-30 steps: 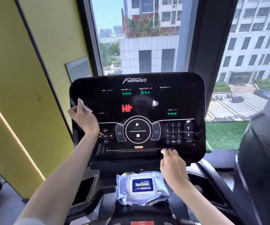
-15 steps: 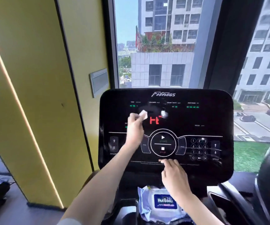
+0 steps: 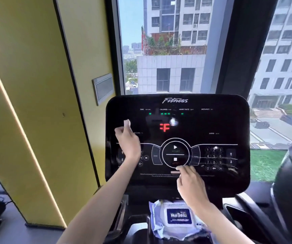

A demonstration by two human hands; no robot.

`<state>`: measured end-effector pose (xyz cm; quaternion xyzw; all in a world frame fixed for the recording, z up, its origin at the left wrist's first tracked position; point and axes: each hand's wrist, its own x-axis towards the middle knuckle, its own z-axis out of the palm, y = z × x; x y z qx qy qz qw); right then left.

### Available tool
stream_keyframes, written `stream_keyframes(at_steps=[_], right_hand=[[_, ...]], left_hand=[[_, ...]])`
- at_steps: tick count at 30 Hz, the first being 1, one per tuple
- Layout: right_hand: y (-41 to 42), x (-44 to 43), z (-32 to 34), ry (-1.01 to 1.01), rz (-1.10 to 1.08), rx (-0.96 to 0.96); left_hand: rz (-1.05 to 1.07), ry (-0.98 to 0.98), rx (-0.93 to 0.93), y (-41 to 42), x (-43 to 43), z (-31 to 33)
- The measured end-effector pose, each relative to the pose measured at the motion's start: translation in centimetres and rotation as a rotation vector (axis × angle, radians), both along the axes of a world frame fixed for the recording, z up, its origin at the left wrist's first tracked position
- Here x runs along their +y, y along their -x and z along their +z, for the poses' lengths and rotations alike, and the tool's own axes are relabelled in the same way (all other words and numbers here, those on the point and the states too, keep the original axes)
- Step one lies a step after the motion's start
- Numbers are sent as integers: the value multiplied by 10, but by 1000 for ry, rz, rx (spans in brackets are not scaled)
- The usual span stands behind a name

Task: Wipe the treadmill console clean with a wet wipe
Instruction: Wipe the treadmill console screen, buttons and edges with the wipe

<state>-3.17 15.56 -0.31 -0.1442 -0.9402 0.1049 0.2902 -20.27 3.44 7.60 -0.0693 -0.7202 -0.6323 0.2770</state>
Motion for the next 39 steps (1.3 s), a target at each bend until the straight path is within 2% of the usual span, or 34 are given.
stream_keyframes(at_steps=[4,7,9,12,15,17,19,21,22,25,27,29,32,34,36,39], right_hand=[[-8,29,13,-11,7,64],[-19,56,18,-25,-3,113],[-24,75,18,-61,-6,133],[-29,94,20,-53,38,152],[-35,102,24,-31,94,185],[-38,109,24,-25,137,186],[-42,118,23,-27,173,164],[-44,125,23,-17,194,150],[-45,127,24,0,199,151],[-46,132,27,28,207,160],[-47,135,26,13,214,158],[-49,139,25,20,220,171],[-54,144,25,29,206,192],[-58,148,26,30,200,209],[-60,152,27,24,191,220],[-63,160,27,41,172,217]], left_hand=[[-21,141,102,-35,67,-5],[-334,337,268,-73,119,-1],[-413,352,343,-90,134,10],[-258,210,337,-85,115,20],[37,-81,117,-61,69,24],[198,-172,-29,-46,48,17],[270,-79,-140,-44,53,2],[271,47,-105,-59,85,-11],[200,114,-37,-72,107,-14],[-208,319,212,-113,165,-7],[-288,339,304,-123,174,4],[-159,251,285,-117,159,15],[148,69,64,-84,111,23],[327,19,-66,-58,89,23],[349,86,-98,-45,99,20],[242,237,55,-67,151,9]])
